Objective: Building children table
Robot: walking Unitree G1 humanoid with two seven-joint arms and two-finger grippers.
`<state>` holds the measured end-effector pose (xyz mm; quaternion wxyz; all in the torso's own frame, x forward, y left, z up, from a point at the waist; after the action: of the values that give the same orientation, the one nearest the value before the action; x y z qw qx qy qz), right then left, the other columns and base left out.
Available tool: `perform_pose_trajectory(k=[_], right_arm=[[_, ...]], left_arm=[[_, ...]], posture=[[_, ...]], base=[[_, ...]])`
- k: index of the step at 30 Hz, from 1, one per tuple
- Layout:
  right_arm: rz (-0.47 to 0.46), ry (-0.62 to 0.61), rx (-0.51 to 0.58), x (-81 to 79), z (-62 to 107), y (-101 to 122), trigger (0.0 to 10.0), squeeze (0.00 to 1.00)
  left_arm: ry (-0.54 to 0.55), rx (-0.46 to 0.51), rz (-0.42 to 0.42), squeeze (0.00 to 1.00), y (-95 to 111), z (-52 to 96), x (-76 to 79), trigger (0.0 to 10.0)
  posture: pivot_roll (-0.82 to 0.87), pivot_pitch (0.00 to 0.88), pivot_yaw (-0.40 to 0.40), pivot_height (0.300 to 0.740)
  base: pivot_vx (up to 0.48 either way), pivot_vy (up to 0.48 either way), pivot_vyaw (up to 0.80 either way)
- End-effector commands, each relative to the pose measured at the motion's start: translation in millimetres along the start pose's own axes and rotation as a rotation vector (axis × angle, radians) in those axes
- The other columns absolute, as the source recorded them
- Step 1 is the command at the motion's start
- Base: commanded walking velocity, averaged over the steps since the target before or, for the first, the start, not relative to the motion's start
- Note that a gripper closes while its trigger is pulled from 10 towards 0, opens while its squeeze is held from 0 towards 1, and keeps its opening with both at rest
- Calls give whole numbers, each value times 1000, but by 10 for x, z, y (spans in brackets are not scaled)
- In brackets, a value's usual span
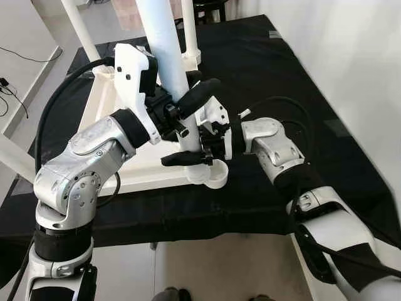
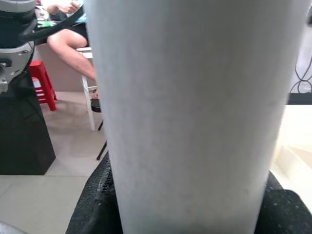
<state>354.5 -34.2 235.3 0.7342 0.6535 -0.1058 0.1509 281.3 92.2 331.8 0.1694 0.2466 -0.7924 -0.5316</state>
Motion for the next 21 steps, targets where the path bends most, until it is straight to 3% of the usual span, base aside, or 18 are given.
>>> perform_pose_trajectory(k=[1,2,8,9,10,11,14,15,17,18,19,21], right_arm=[[-3,45,75,-14,-127,102,0,0],[-17,96,101,-67,-136,119,0,0],[-29,170,139,-157,-162,145,0,0],[-25,154,149,-145,-165,148,0,0],[-25,154,149,-145,-165,148,0,0],[-23,74,172,-47,-127,169,0,0],[-32,27,192,30,-36,204,0,0],[-41,-4,213,97,114,256,0,0],[-42,-16,221,120,174,276,0,0],[-45,-48,219,159,276,285,0,0],[-45,-48,219,159,276,285,0,0],[-38,-94,191,200,426,266,0,0]], left_arm=[[-190,44,38,0,77,-25,260,0],[-280,48,69,0,103,-6,350,0],[-413,25,82,0,152,37,456,0],[-379,24,79,0,161,30,402,5255],[-379,24,79,0,161,30,402,5255],[-297,38,83,1000,171,32,281,10000],[-210,48,71,1000,183,83,171,10000],[-102,57,67,1000,209,210,38,10000],[-65,62,73,1000,219,271,-9,10000],[-6,44,83,1000,175,425,-73,10000],[-6,44,83,1000,175,425,-73,10000],[88,-3,94,1000,65,680,-134,10000]], posture=[[10,153,67,740],[9,151,66,740],[5,152,64,740],[5,155,66,740],[5,155,66,740],[8,160,66,740],[11,172,67,740],[15,185,69,740],[15,185,69,740],[20,198,69,740],[20,198,69,740],[26,208,72,740]], base=[[0,0,0],[0,0,0],[0,0,0],[0,0,0],[0,0,0],[0,0,0],[0,0,0],[0,0,0],[0,0,0],[0,0,0],[0,0,0],[0,0,0]])
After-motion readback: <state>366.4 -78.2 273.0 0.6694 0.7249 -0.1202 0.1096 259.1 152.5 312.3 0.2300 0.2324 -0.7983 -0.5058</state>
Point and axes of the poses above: a point about 5 cm out from each wrist's last joint towards the gripper, its own z axis pointing back from the gripper into the wrist, its own y axis along the axis of the wrist's last joint, x = y × z, the point moved 2 cm from there along -z, pointing out of the wrist towards the gripper, and after that the axes turned 7 degrees about z, right-handed, at the moved point
